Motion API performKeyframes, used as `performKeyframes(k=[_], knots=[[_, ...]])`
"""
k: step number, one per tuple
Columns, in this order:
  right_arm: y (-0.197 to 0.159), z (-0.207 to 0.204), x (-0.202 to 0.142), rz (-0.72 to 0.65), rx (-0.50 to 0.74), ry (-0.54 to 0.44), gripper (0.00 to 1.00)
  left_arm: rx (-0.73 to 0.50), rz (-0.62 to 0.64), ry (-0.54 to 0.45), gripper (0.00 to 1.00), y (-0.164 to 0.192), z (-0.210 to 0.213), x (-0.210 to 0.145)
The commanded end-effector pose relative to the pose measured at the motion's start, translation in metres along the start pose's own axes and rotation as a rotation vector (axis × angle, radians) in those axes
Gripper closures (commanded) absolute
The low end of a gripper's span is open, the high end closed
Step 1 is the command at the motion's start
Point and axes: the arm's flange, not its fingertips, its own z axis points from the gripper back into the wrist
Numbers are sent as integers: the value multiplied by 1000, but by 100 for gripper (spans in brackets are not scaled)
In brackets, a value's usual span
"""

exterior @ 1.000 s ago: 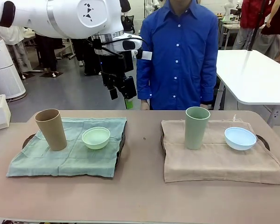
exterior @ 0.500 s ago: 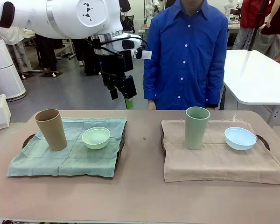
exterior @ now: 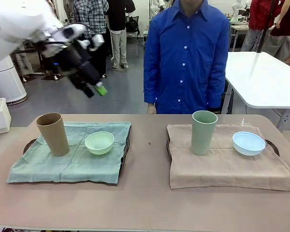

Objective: Set up a tray with a mat and arrange the tableware.
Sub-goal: Place the Picnic Bowl and Reusable plastic cup back onto the Handle tray in front of the human's position.

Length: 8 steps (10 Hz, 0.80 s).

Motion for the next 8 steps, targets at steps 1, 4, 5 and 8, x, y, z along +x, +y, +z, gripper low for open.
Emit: performKeyframes(k=[1,4,5,8], knots=[[-26,30,1,-69,256,-15,0,-69,179,-142,0,8,30,-57],[-66,55,-8,-163,616,-56,0,-119,399,-345,0,38,82,-137],[-79,56,-14,-82,717,-62,0,-167,390,-420,0,47,92,-156],[-97,39,-28,52,881,-11,0,-352,354,-627,0,68,108,-200]])
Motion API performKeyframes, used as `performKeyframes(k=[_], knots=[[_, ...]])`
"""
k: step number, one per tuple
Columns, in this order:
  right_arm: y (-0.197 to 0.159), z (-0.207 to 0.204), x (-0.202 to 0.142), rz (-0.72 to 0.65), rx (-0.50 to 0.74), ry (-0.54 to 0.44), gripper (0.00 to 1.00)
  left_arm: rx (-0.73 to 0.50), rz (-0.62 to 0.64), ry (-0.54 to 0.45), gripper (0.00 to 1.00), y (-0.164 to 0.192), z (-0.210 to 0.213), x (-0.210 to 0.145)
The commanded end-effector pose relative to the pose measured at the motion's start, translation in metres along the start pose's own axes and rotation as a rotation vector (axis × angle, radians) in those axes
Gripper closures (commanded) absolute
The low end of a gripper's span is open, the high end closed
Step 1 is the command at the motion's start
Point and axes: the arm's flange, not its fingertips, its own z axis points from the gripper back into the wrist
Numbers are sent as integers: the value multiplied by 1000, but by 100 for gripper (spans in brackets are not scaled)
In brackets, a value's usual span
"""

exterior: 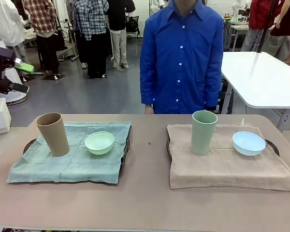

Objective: Set up a tray with a mat and arrange the tableware.
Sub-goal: Place the Picnic Bowl and Reusable plastic cup back onto the Handle tray in front of the human's position.

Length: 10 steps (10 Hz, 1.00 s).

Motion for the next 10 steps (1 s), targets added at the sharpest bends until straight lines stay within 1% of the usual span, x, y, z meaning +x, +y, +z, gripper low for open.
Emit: performKeyframes(k=[1,2,3,4,5,7,8,9,10], knots=[[-14,-1,-2,40,80,95,0,-148,-7,-56,0,12,-5,-13],[-17,-2,-5,55,104,124,0,-182,26,-45,0,13,-9,-15],[-22,-7,-9,59,107,157,0,-180,78,-14,0,13,-19,-15],[-27,-11,-13,51,95,187,0,-188,134,48,0,18,-25,-14],[-32,-14,-16,45,80,201,0,-188,232,130,0,21,-28,-14],[-35,-15,-20,32,50,214,0,-143,308,228,0,17,-17,-21],[-36,-14,-22,31,39,219,0,-144,337,259,0,12,-11,-24],[-37,-13,-23,52,30,246,0,-123,337,257,0,2,-9,-28],[-33,-14,-17,9,53,207,0,-129,303,263,0,-1,-10,-25]])
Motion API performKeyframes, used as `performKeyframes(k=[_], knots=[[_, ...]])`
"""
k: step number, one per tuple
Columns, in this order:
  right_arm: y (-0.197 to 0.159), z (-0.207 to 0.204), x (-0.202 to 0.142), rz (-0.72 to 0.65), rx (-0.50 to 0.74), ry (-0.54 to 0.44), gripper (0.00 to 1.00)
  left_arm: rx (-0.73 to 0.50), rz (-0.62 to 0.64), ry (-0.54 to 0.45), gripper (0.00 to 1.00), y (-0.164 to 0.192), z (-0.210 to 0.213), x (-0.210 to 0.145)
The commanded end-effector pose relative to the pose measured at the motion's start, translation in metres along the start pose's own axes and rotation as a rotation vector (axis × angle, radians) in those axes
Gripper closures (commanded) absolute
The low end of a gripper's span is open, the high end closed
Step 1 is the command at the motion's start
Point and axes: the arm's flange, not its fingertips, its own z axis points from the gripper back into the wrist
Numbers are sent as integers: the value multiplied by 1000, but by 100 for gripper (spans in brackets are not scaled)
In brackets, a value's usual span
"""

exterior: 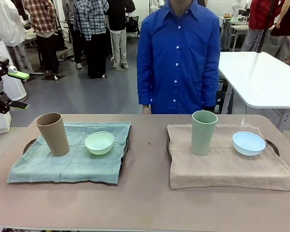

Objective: Set up a tray with a mat and arrange the tableware.
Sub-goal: Place the Picnic Bowl and Reusable plastic cup back onto the Handle tray in front of the human's position.

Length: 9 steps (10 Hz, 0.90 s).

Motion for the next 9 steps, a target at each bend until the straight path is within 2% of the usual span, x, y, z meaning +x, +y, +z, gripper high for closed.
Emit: performKeyframes(k=[1,9], knots=[[1,0,2,-3,14,-12,0,-13,6,-11,0,9,-5,4],[1,0,2,-3,14,-12,0,-13,6,-11,0,9,-5,4]])
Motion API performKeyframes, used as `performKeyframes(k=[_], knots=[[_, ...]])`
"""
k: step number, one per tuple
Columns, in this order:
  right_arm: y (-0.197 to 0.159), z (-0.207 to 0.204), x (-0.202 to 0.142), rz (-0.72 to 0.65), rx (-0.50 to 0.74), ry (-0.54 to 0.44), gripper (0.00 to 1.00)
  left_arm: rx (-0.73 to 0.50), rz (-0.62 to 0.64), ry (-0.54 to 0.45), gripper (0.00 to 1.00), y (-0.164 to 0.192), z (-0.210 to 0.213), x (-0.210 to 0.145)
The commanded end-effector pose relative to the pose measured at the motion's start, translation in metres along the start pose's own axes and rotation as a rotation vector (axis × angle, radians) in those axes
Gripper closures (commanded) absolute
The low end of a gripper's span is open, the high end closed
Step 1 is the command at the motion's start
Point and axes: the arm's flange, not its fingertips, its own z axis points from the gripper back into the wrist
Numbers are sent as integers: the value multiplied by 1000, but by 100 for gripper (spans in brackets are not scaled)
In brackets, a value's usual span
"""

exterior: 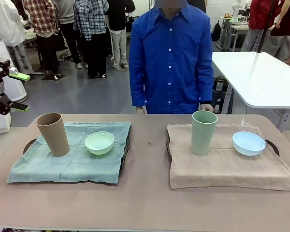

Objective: Set up a tray with a mat and arrange the tableware.
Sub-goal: Place the Picnic Bowl and Reusable plastic cup back onto the Handle tray in front of the human's position.

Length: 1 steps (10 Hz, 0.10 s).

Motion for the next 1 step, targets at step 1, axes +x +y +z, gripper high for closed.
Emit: performKeyframes(k=[1], knots=[[1,0,1,-5,11,-9,0,-10,-15,-19,0,1,-1,0]])
